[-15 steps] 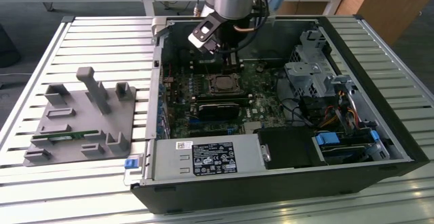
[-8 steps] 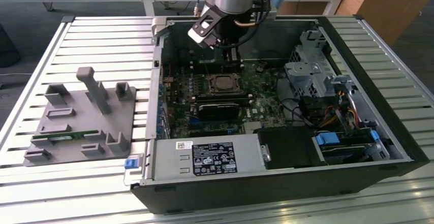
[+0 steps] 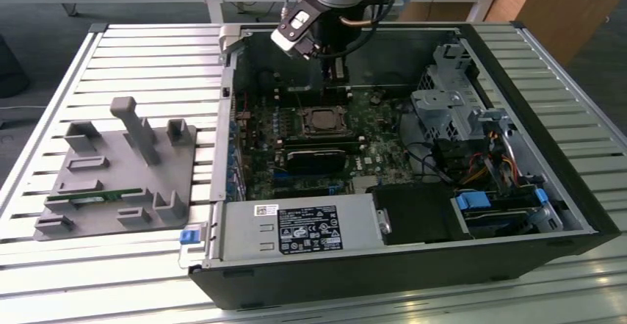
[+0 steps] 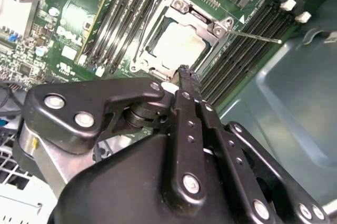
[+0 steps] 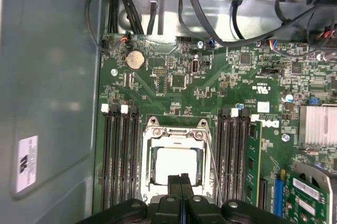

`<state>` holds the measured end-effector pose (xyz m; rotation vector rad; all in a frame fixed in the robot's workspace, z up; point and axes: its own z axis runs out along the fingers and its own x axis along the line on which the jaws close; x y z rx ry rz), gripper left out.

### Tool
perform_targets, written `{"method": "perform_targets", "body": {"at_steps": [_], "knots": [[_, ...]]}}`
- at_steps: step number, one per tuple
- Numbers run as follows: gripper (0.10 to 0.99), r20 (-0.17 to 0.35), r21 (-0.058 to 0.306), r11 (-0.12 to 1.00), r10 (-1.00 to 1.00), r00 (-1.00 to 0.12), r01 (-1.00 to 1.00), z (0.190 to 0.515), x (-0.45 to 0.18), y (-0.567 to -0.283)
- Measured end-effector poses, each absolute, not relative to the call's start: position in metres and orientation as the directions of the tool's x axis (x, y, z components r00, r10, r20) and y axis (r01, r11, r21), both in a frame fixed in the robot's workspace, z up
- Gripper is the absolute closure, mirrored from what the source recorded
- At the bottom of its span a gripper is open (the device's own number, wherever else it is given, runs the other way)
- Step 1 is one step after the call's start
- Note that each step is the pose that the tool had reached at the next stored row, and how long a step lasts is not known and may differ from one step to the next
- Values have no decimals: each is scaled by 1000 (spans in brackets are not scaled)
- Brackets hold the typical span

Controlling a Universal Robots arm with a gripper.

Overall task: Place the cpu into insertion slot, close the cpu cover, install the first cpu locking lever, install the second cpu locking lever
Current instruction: 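Install the first cpu locking lever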

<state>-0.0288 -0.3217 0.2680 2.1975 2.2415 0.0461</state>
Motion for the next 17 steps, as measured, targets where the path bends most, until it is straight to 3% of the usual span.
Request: {"method": "perform_targets", "body": {"at_steps": [6, 17], "knots": [[980, 19, 23, 27, 999, -28, 999, 275, -29, -322], [980, 19, 23, 206, 978, -207, 978, 275, -29, -322]]}}
